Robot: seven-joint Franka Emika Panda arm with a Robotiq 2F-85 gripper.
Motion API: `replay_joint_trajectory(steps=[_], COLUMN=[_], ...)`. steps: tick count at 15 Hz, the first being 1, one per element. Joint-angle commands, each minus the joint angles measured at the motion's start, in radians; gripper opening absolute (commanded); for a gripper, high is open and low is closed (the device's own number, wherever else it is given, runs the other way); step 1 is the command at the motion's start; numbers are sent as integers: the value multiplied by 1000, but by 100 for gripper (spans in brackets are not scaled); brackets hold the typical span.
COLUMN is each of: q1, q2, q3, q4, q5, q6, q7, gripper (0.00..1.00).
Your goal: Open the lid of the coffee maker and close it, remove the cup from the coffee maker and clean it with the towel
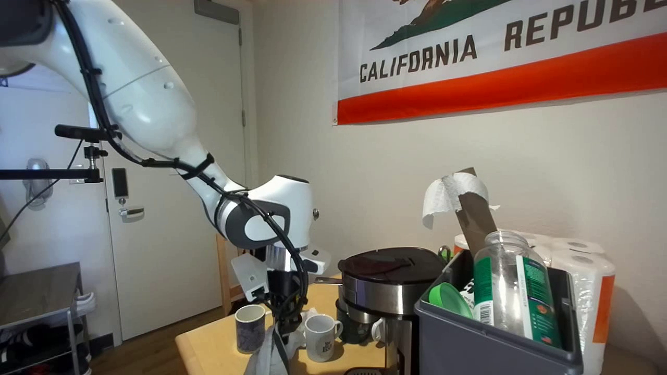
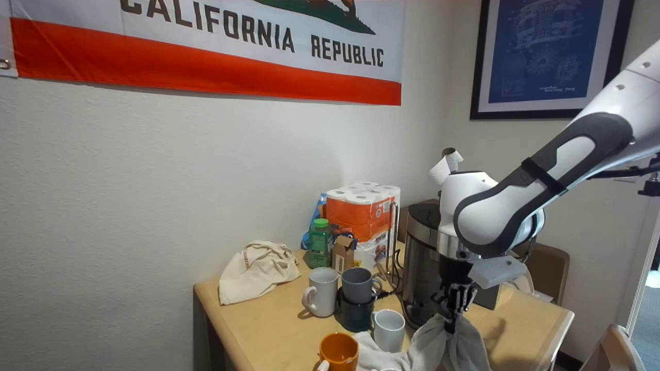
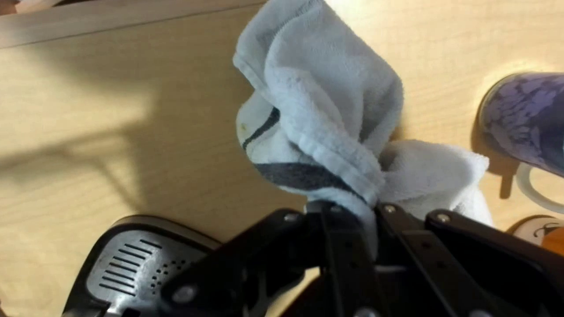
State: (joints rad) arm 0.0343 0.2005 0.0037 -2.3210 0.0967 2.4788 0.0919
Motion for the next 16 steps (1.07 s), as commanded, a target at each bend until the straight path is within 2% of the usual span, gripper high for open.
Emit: replay_joint_trajectory(steps=[1,3,6,10,12,16], q1=[18,32,44,45,42,39], q2=[83,128,124,76,43,-39], q3=[-16,-35,-54,-50,-41,-31], q4=[-17,-10,-2,6,5,11], q5=[-75,-126,-170,-161,-149,-144], q6=[137,188,192,125,90,-31], q7=[78,124,172,178,167,155], gripper=[3,36,57,88,100,100])
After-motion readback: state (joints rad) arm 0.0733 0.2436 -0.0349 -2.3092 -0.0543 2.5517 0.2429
